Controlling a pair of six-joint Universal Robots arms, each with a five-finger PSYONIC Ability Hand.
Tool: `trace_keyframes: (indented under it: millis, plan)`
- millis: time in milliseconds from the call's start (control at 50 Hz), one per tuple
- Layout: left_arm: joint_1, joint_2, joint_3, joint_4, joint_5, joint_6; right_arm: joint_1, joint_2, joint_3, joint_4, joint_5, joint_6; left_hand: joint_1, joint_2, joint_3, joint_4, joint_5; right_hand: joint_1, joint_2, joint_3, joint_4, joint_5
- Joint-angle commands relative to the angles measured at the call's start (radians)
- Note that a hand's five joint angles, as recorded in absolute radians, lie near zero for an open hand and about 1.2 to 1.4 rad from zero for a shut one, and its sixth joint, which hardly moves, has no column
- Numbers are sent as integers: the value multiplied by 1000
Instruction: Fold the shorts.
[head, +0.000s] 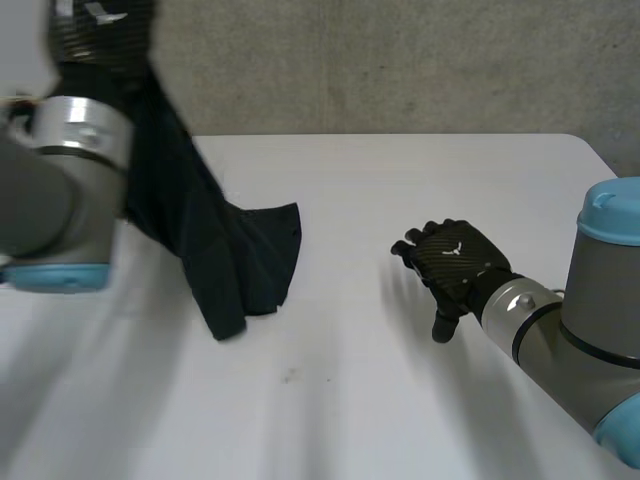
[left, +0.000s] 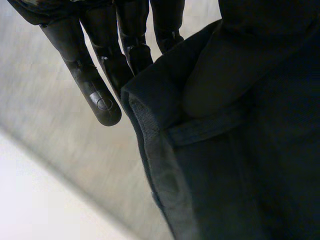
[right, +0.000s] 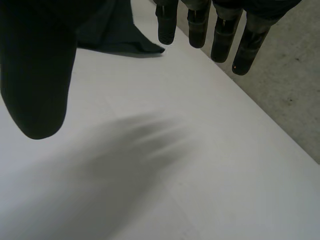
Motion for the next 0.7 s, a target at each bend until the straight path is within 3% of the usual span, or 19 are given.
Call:
trace_keyframes:
  millis: [20, 160, 260, 300, 400, 540, 700]
  plan:
    - [-269, -194, 101, 32, 94, -13, -18, -5, -23, -41, 120, 16, 308, 202, 215, 197, 241, 26, -25, -11, -60, -55]
    - [-429, -343, 77, 27, 277, -47, -36, -25, -55, -84, 250, 65, 308, 202, 215, 197, 241, 26, -25, -11, -60, -55]
    - [-466, -378, 16, 18, 390, -45, -136, -39, -92, -88, 278, 86, -764, -870, -857, -875, -831, 26, -25, -11, -60, -55]
    - [-466, -372, 5, 18, 393, -43, -157, -42, -103, -84, 275, 86, -848, -954, -941, -959, -915, 26, -25, -11, -60, -55]
    - [-438, -299, -15, 18, 364, -48, -177, -42, -126, -70, 205, 59, -884, -990, -977, -995, -951, 26, -25, -11, -60, -55]
    - [-342, -118, -130, 16, 196, -80, -209, -42, -130, 10, 65, -29, -872, -978, -965, -983, -939, 26, -25, -11, -60, -55]
    - [-282, 5, -299, -63, 59, -184, -219, -42, -71, 120, -193, -131, -681, -787, -775, -793, -749, 26, -25, -11, -60, -55]
